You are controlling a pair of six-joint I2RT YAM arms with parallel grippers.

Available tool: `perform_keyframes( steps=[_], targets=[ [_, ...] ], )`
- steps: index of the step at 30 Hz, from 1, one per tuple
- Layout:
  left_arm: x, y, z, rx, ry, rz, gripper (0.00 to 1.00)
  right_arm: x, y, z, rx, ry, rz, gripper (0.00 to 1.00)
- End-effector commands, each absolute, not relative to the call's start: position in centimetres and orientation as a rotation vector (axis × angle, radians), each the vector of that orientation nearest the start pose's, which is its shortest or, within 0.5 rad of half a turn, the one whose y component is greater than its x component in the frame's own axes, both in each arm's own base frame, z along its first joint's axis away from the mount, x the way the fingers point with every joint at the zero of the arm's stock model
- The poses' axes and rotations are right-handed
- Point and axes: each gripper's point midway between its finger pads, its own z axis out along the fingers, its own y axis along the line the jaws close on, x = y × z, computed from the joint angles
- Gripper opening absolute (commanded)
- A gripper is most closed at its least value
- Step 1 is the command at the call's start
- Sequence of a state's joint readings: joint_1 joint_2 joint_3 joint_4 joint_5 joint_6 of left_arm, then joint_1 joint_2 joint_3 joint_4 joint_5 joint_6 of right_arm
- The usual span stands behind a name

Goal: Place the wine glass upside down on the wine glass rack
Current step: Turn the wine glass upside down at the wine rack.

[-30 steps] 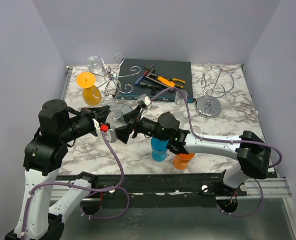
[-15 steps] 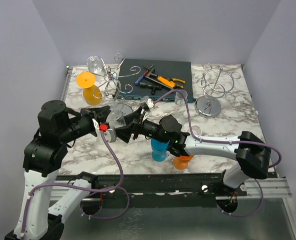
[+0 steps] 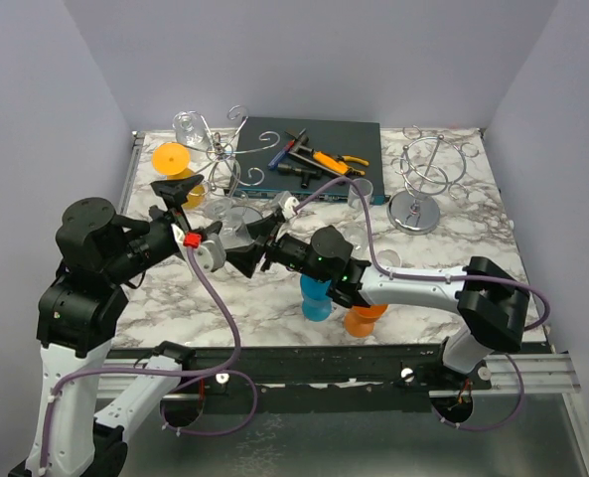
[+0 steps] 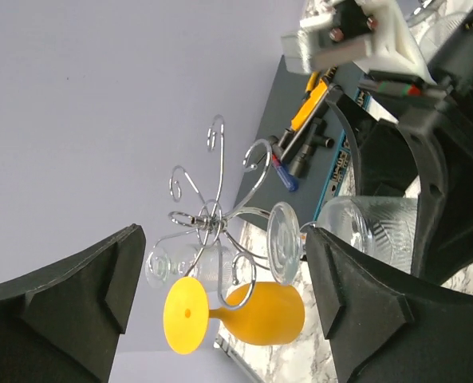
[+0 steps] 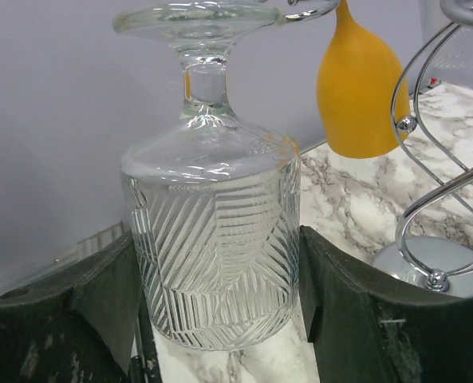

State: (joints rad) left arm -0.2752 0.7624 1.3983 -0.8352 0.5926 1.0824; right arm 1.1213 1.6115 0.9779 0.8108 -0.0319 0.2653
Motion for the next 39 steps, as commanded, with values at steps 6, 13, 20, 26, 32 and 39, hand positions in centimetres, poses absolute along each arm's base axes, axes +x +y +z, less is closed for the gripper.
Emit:
perform_keyframes(
  steps=[6,13,20,26,32,39],
  targets=[
    [21.3,-11.4,46.9,1.131,1.176,0.035,0.94,24.1,47.6,33.0,-0.596,1.206,1.103,0.00],
    [23.6,-10.2,48.4,0.974,1.267,0.051,0.97,25.4,47.8,32.6,-0.587,1.211,1.102,0.00],
    [25.7,-9.4,48.3,0.855,1.334,0.063,0.97,26.4,48.1,32.4,-0.576,1.213,1.110,0.00],
    [27.5,-9.6,46.7,0.802,1.417,0.024,0.96,26.5,48.8,32.5,-0.578,1.202,1.134,0.00],
    [29.5,-10.5,46.0,0.731,1.496,-0.063,0.93,27.1,49.4,32.2,-0.573,1.210,1.135,0.00],
    [31.6,-11.1,45.5,0.704,1.532,-0.086,0.88,28.0,49.4,32.1,-0.557,1.205,1.132,0.00]
  ],
)
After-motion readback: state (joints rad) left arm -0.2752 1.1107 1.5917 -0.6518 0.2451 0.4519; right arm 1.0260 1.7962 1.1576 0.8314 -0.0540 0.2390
